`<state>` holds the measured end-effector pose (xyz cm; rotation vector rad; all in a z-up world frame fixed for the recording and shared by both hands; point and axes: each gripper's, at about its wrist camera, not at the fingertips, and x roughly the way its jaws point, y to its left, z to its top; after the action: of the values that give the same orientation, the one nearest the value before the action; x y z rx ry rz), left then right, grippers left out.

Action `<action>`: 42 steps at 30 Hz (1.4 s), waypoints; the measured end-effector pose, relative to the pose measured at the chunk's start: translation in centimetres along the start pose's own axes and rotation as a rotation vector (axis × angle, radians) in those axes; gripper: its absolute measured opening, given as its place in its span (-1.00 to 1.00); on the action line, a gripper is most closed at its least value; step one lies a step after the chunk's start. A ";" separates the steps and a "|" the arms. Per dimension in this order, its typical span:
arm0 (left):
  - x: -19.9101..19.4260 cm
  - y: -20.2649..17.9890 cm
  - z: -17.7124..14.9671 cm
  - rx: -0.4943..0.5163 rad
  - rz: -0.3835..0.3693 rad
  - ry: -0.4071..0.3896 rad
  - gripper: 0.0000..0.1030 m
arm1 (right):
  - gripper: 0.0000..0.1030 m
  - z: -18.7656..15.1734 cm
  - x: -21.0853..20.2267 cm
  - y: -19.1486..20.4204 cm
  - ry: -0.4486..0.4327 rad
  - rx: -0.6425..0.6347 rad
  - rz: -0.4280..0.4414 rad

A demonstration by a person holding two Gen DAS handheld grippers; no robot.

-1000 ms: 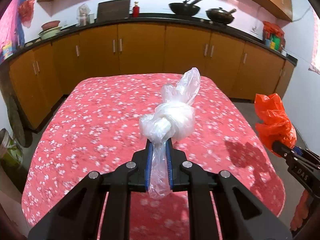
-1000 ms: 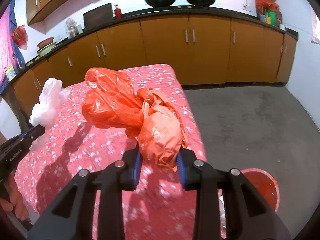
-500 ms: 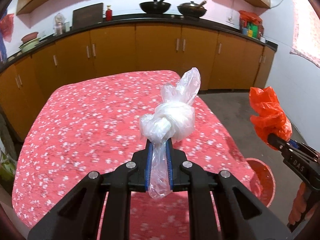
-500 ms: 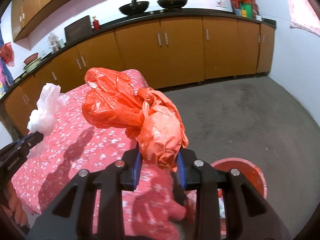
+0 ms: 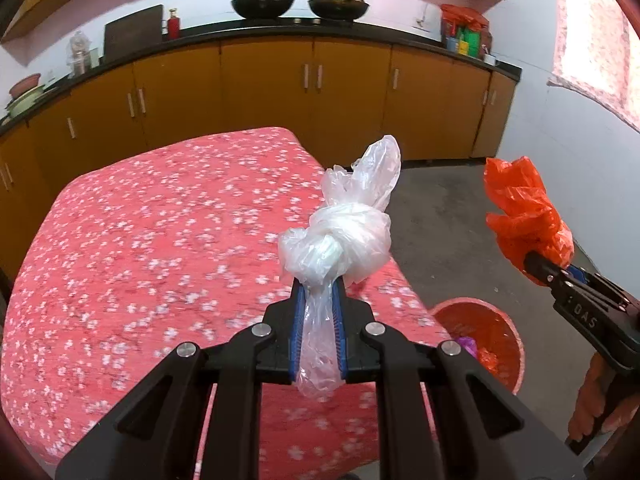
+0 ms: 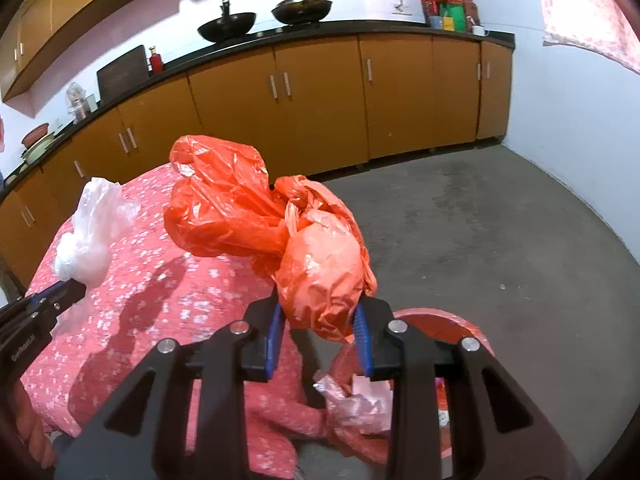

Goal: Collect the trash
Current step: 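Carry the white bag and red bag with both tools over the basket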

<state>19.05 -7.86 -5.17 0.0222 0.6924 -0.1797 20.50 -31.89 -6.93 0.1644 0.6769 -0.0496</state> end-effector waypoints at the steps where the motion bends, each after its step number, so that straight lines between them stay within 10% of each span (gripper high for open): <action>1: 0.1 -0.4 -0.1 0.004 -0.006 0.002 -0.74 | -0.41 -0.1 0.0 -0.4 -0.002 0.003 -0.008; 42: 7.6 -15.1 -5.6 0.164 -0.264 0.221 -0.72 | -0.40 -8.5 3.5 -15.1 0.152 0.210 -0.213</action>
<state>18.69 -23.48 -13.71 0.1094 0.8994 -0.4928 16.46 -45.37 -17.70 0.2996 0.8394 -0.3158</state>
